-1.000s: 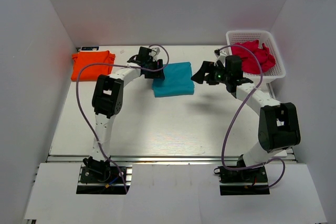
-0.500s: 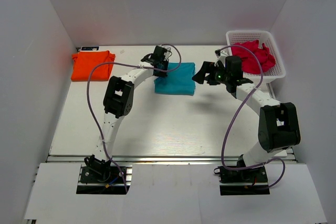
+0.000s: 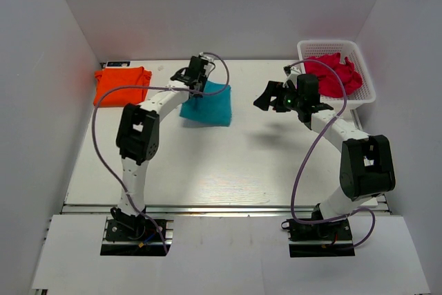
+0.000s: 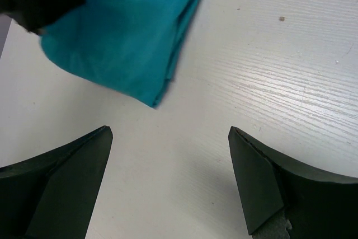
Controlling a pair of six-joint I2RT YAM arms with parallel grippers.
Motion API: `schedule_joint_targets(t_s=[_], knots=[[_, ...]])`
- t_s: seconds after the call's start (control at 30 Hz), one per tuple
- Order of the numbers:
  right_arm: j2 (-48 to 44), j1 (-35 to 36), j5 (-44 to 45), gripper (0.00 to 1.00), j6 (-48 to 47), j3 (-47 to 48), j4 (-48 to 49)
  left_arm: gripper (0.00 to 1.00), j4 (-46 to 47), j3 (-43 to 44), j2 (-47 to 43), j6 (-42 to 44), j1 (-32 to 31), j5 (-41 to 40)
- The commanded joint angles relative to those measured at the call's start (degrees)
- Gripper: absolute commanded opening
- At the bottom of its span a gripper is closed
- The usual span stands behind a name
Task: Fold and stack the t-shirts
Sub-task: Put the neatly folded tshirt into the corner of the board with the left arm
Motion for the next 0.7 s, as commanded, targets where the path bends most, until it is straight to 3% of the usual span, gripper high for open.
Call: schedule_joint_targets(t_s=[0.0, 0.3, 0.67], knots=[[-0.8, -0.4, 0.0, 0.9, -0.5, -0.1, 1.5, 0.0, 6.5, -1.8, -12.2, 7.7, 1.3, -4.7], [0.1, -0.3, -0.7, 0.9, 0.3, 1.3, 0.4, 0.0, 7.0, -4.0, -18.6, 16.7, 6.8, 0.0], [1.1, -0.1, -0.7, 0.9, 1.7, 3.6, -1.1, 0.0, 6.3, -2.4, -18.6, 22.0, 15.3, 3.2]])
